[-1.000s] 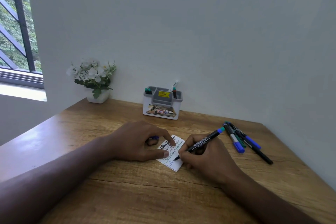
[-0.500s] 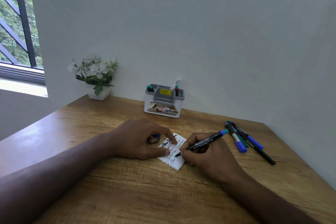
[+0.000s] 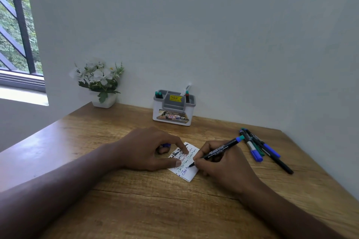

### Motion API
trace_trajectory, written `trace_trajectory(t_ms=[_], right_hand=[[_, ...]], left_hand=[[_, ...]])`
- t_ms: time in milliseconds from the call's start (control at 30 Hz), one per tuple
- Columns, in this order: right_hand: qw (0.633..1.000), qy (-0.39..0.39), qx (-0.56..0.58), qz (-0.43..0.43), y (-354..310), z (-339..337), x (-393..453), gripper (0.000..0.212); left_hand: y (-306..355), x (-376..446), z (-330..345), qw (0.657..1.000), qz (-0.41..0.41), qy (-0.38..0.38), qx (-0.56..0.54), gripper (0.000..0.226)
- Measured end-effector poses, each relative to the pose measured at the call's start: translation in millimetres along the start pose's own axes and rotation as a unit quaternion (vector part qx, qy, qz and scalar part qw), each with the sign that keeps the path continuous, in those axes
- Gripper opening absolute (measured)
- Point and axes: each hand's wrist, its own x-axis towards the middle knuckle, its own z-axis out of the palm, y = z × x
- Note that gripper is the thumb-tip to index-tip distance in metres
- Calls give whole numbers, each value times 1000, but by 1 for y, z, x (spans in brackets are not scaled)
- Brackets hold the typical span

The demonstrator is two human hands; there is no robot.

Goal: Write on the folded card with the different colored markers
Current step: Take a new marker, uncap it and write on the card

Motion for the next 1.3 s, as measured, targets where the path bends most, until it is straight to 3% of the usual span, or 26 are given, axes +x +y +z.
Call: trace_trajectory(t_ms=[367, 500, 867, 1300], right_hand=[[1000, -6, 7, 2, 3, 1, 1, 7], [999, 32, 13, -13, 3, -3, 4, 8], [1000, -8, -4, -17, 7, -5, 9, 6], [1000, 16, -4, 8, 7, -3, 10, 7]], left_hand=[[-1, 2, 0, 1000, 3, 0, 3, 47], [-1, 1, 1, 1000, 4, 11, 7, 45], [1, 1, -1, 1000, 3, -3, 6, 46], [-2, 2, 1, 1000, 0, -4, 1, 46]])
